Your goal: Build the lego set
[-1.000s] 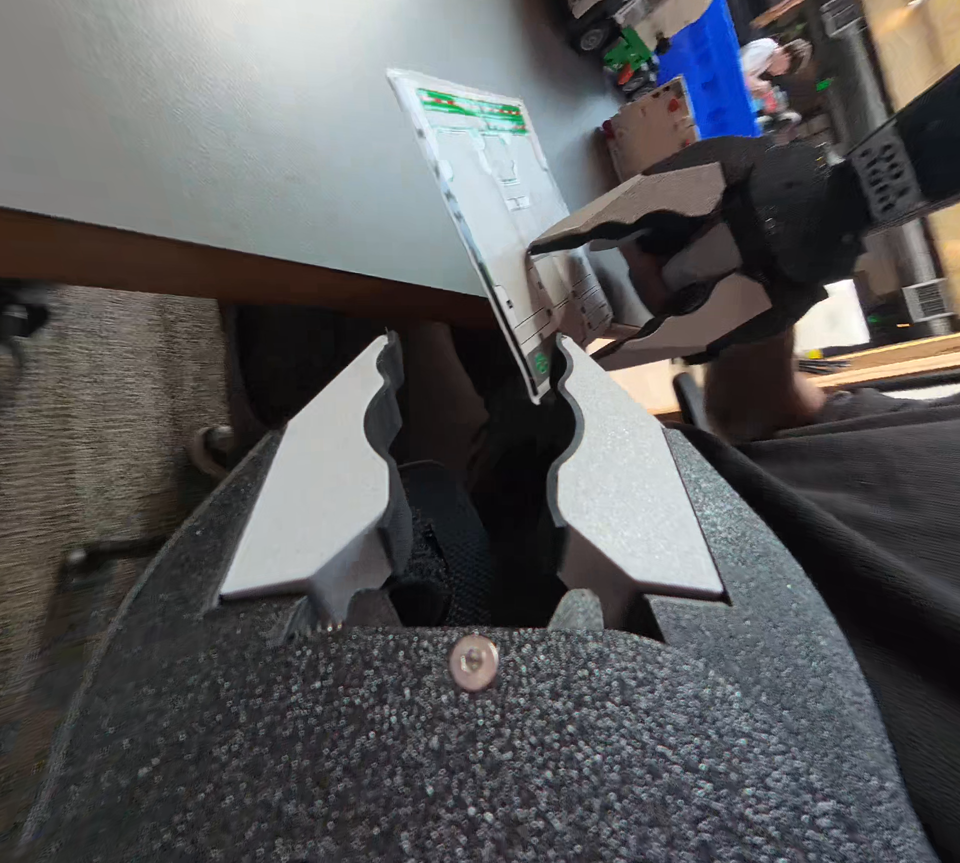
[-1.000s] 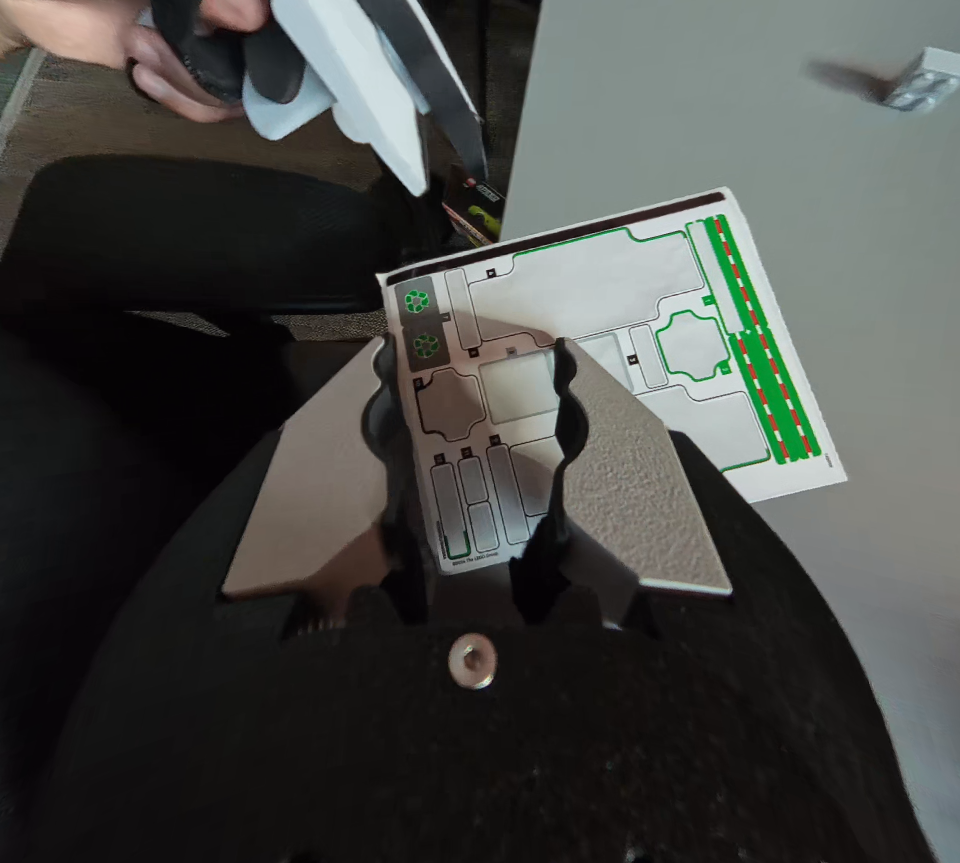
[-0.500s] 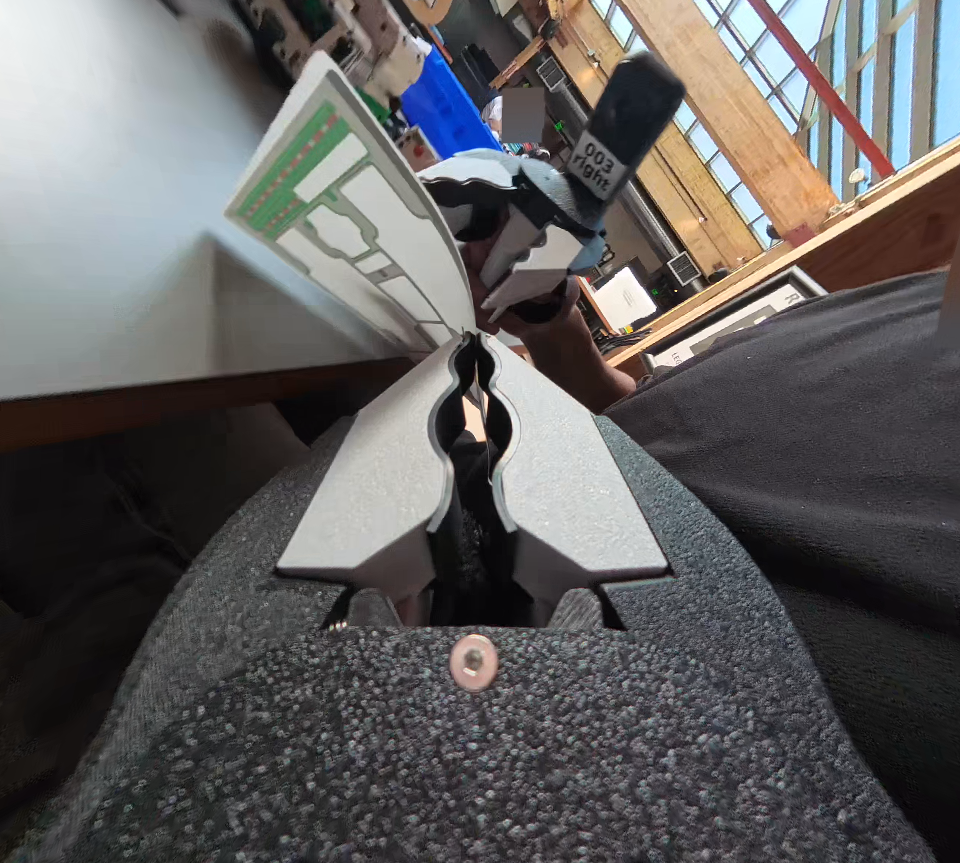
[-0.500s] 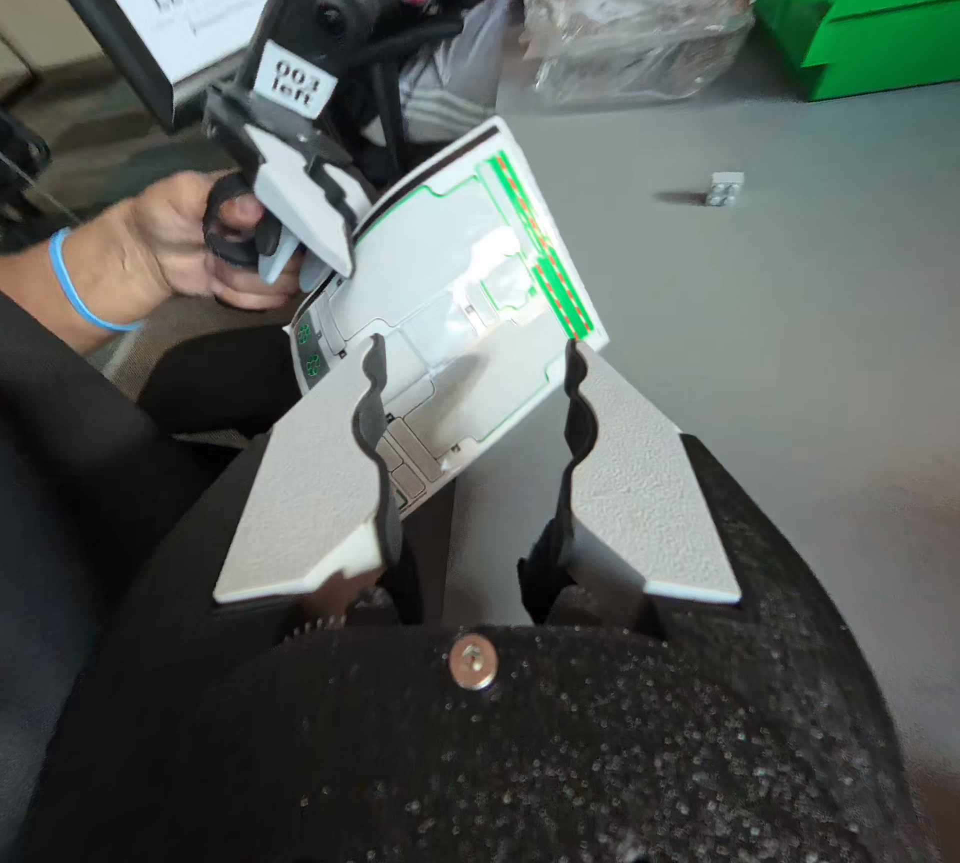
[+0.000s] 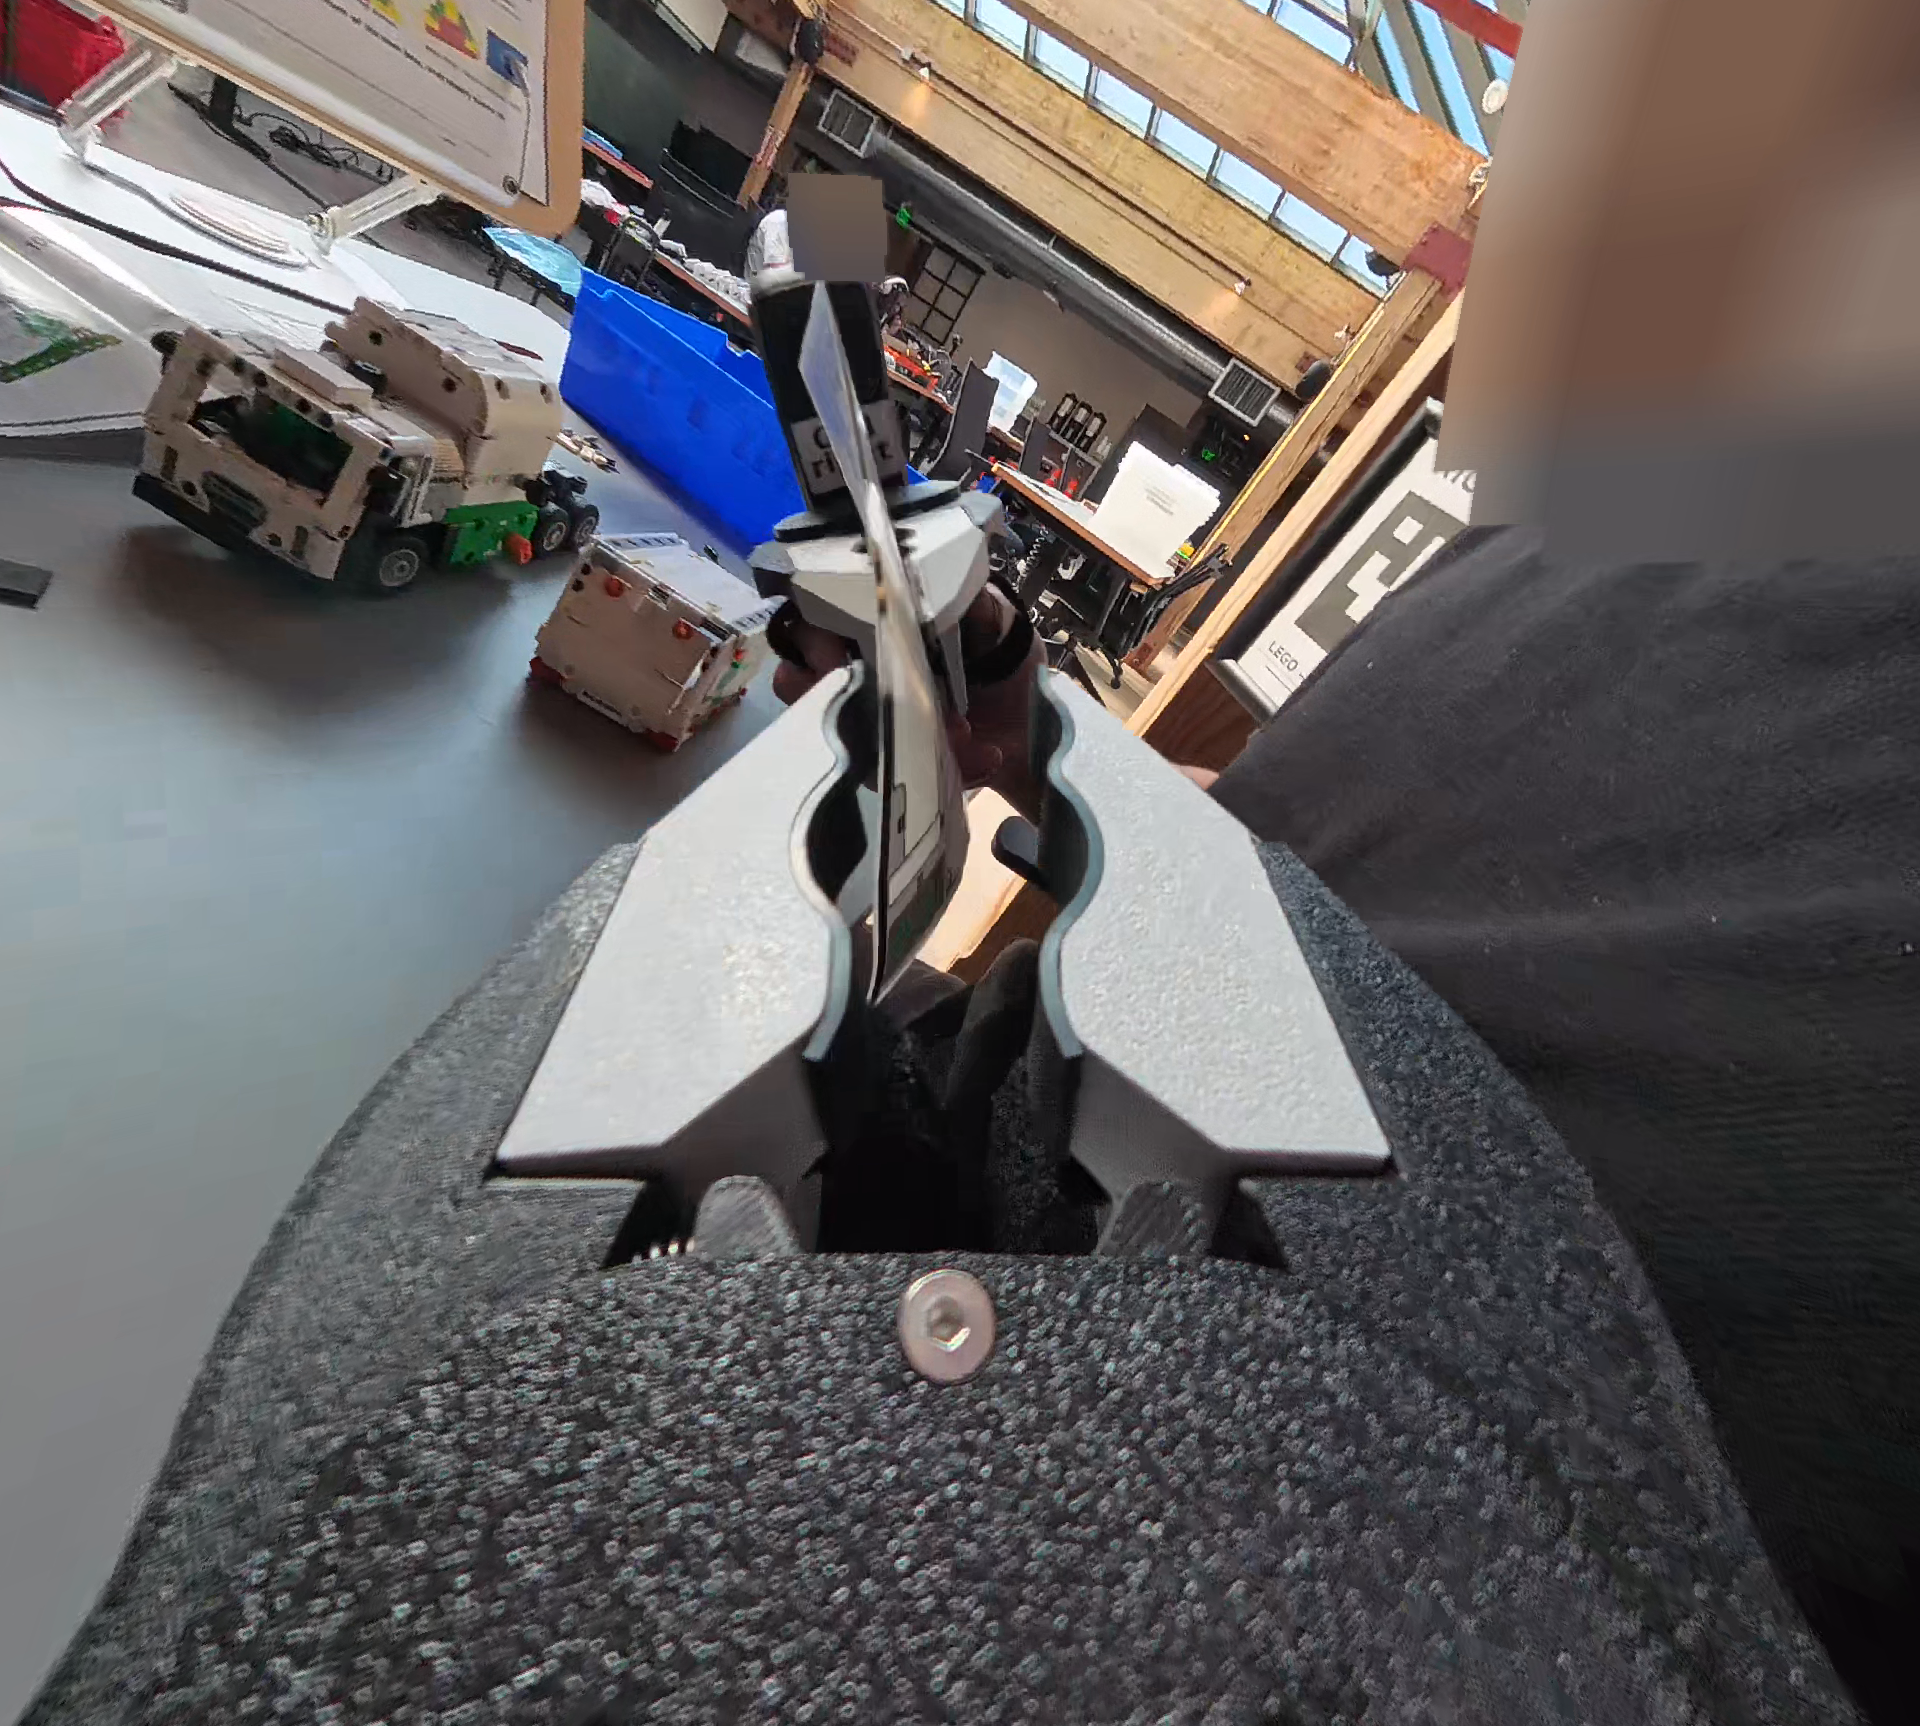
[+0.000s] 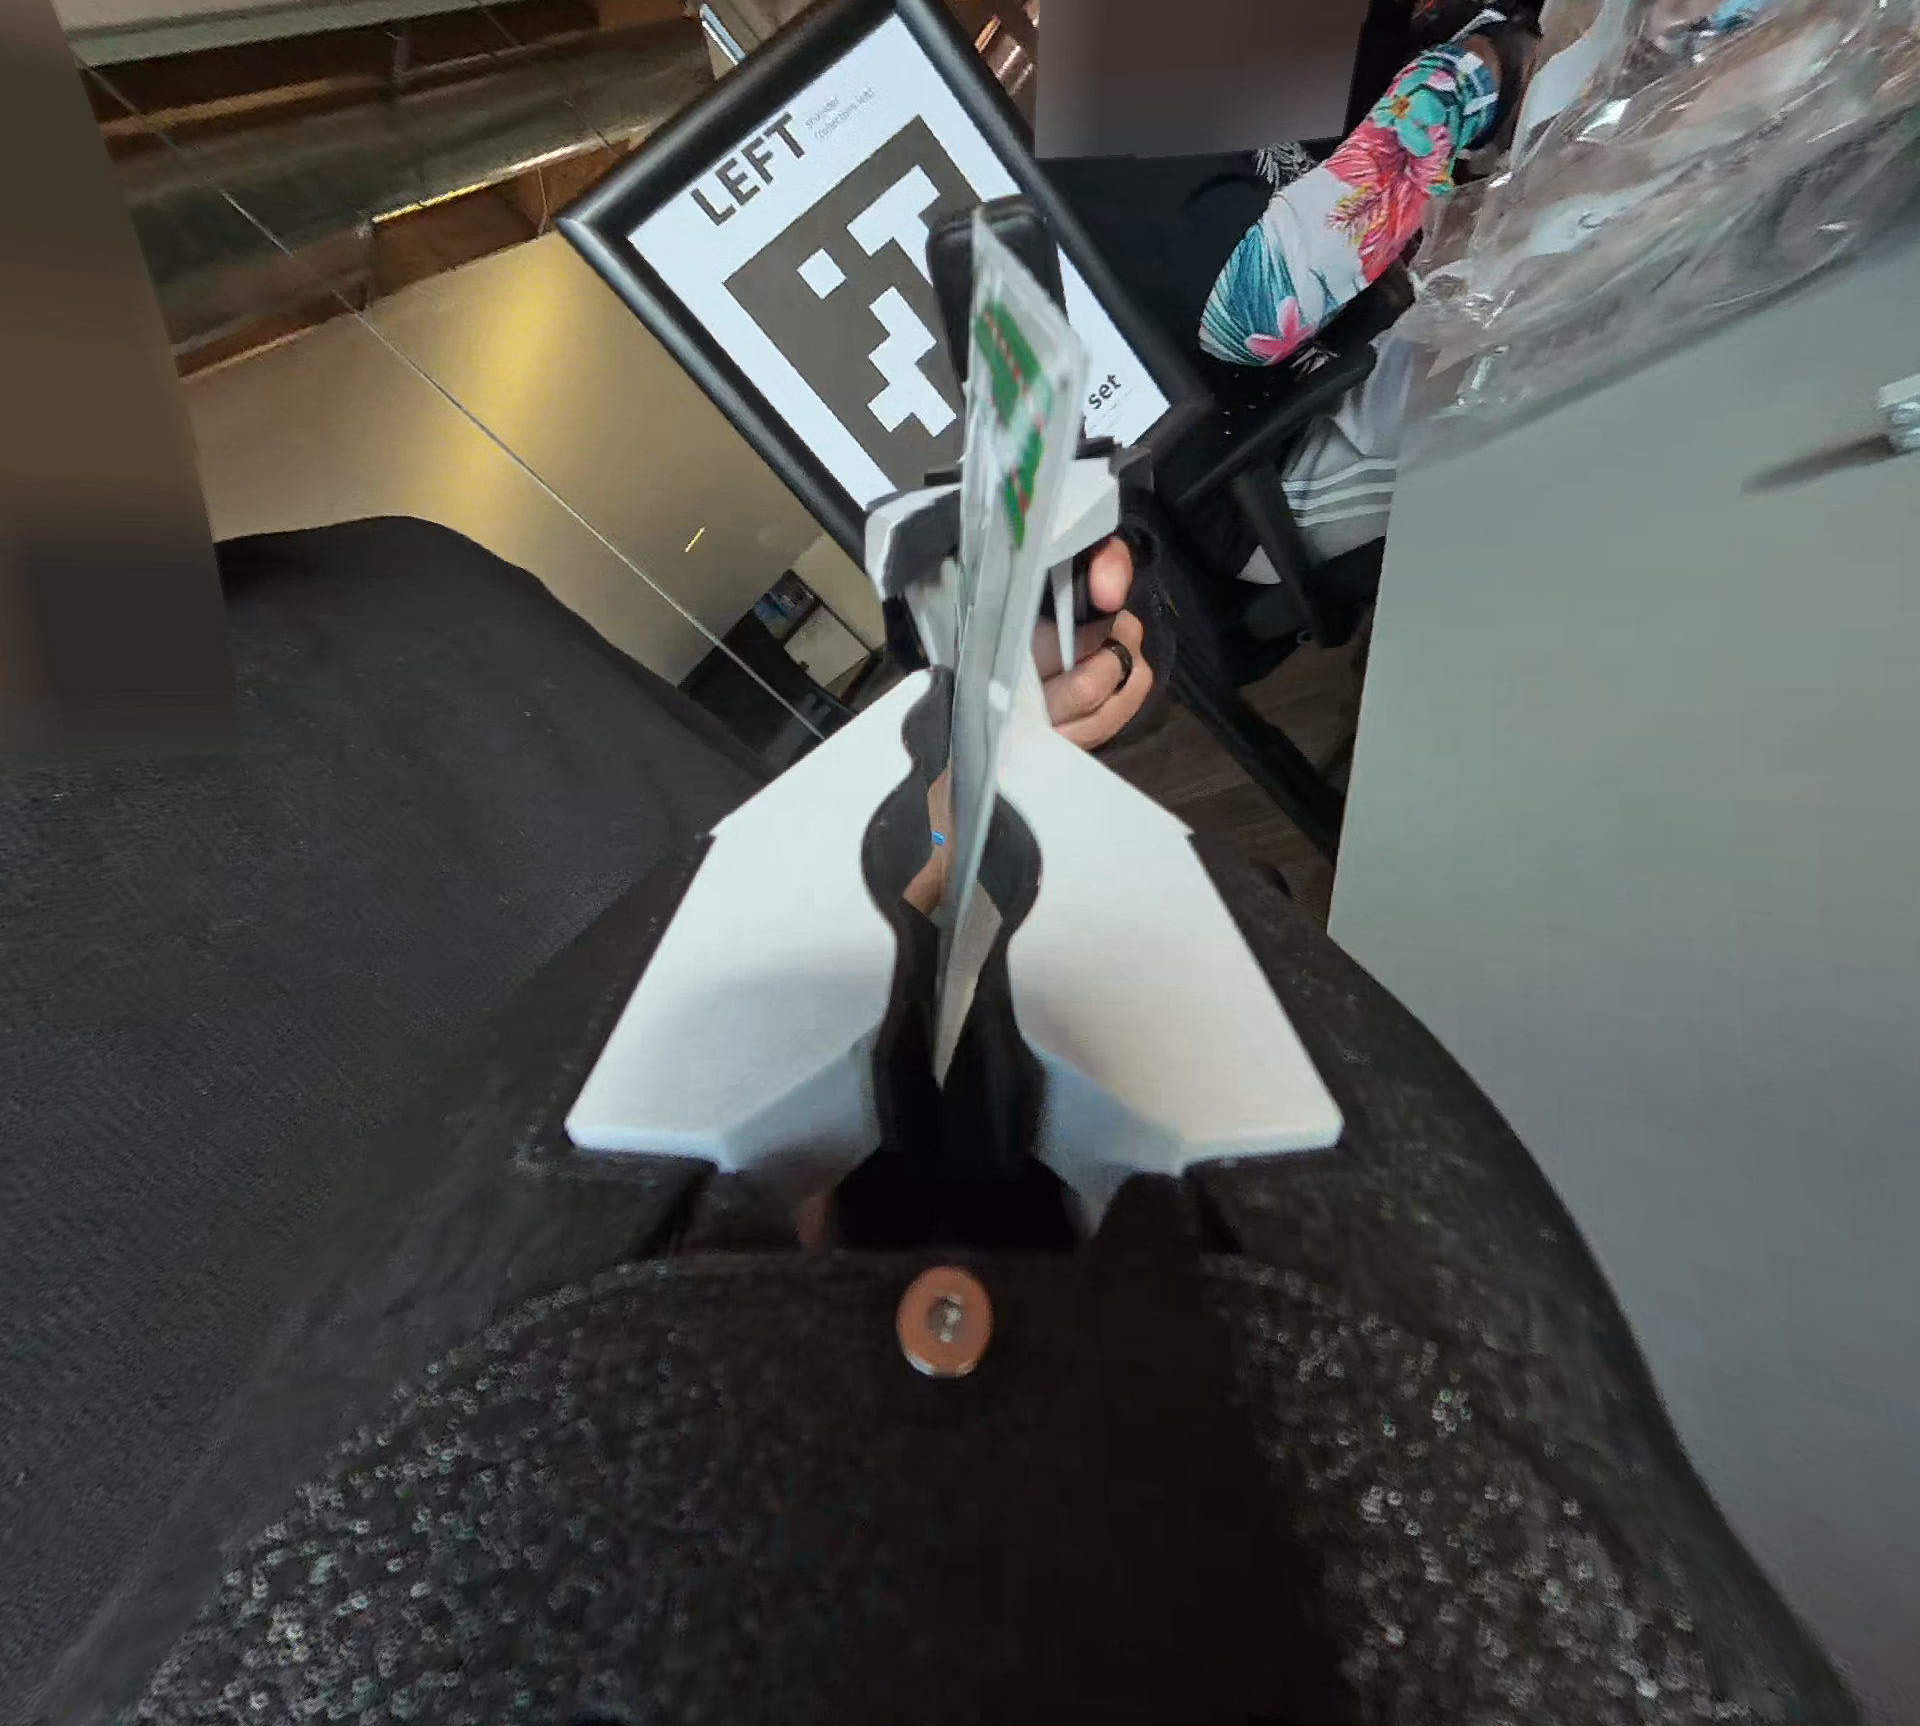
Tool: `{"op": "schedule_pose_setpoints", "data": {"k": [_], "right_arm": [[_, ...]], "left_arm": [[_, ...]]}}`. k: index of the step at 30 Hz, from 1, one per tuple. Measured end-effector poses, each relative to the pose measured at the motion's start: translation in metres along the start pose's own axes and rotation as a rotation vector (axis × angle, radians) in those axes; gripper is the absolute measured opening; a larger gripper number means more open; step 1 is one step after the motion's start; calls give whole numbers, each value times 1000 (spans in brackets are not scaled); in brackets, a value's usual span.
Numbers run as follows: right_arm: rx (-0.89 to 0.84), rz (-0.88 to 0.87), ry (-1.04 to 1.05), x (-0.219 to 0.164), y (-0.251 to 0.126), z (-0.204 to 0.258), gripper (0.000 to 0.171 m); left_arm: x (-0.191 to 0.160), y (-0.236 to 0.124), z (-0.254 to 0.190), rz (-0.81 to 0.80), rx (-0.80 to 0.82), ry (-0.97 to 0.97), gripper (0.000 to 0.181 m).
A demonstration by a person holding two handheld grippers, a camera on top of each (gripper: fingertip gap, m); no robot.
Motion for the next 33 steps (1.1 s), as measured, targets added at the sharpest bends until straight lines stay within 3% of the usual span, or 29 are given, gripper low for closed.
{"op": "schedule_pose_setpoints", "data": {"k": [6, 10, 18, 31, 33], "right_arm": [[-81, -32, -4, -4, -37, 15, 0], [-137, -61, 12, -13, -58, 17, 0], [-225, -124, 1, -22, -87, 19, 0], [-217, -175, 5, -27, -100, 21, 0], [-280, -206, -3, -25, -105, 19, 0]], "left_arm": [[47, 33, 32, -31, -22, -38, 25], [66, 63, 42, 13, -93, -32, 8], [77, 96, 46, 71, -160, -41, 0], [79, 105, 48, 84, -184, -52, 0], [80, 105, 48, 84, -163, -50, 0]]}}
Point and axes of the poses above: each gripper's, where its closed fingertips meet, y out along the fingers, x out of its top, z = x × y across the jaws, the point moved 9 cm from there along -y, back along the fingers, and after that the axes turned 12 degrees about z, right-handed, at the moved point
